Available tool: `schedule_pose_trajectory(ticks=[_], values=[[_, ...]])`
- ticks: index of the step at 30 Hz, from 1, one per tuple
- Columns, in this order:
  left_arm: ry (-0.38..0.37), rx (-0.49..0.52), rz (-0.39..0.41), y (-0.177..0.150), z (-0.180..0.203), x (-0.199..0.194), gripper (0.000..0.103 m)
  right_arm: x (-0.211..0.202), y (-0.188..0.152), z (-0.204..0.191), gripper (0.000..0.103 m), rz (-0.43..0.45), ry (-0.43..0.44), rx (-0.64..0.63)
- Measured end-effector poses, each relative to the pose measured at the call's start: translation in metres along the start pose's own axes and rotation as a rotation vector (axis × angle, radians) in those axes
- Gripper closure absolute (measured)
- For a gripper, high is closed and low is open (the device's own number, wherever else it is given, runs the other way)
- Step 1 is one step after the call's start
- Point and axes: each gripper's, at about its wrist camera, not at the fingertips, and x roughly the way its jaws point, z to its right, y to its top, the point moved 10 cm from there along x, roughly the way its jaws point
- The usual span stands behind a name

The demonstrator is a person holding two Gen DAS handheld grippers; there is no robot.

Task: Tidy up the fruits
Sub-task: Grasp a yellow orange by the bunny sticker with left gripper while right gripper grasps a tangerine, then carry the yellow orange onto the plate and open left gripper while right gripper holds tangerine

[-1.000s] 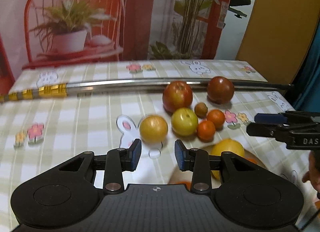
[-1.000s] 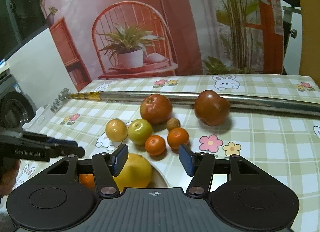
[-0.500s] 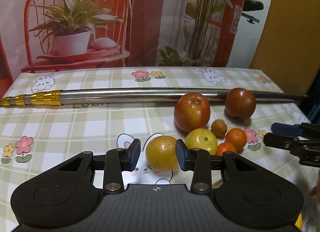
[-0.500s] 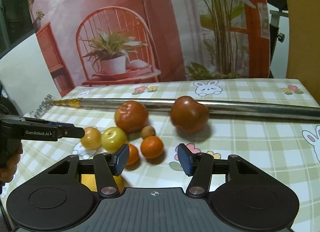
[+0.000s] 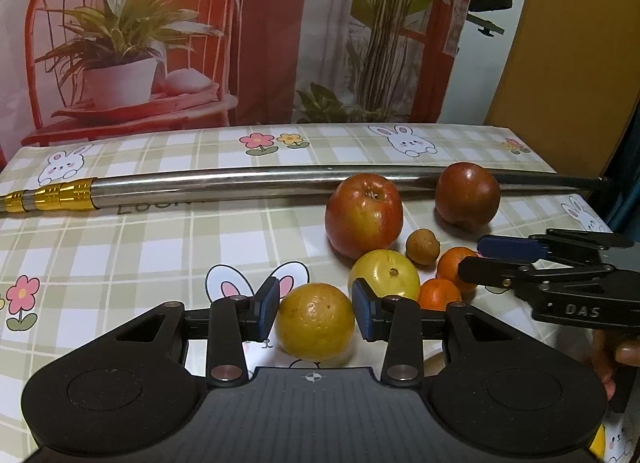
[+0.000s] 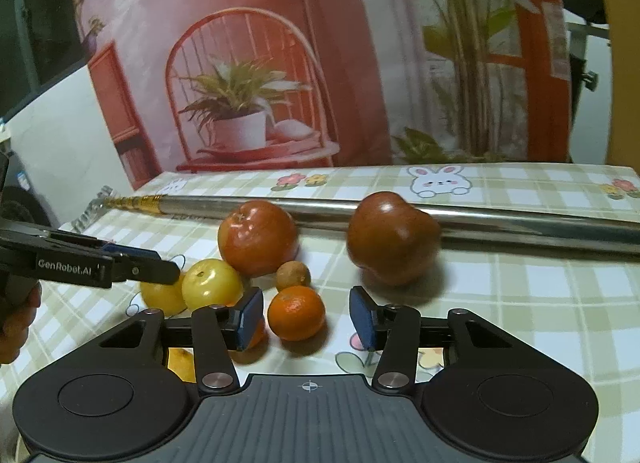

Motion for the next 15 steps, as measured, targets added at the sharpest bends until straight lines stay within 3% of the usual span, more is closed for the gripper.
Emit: schedule_pose_trajectory(ticks=[15], values=[[-0.028, -0.010, -0.052, -0.014, -0.004, 0.002, 0.055, 0.012, -0.010, 0.000, 0.071, -0.023, 0.050, 0.039]])
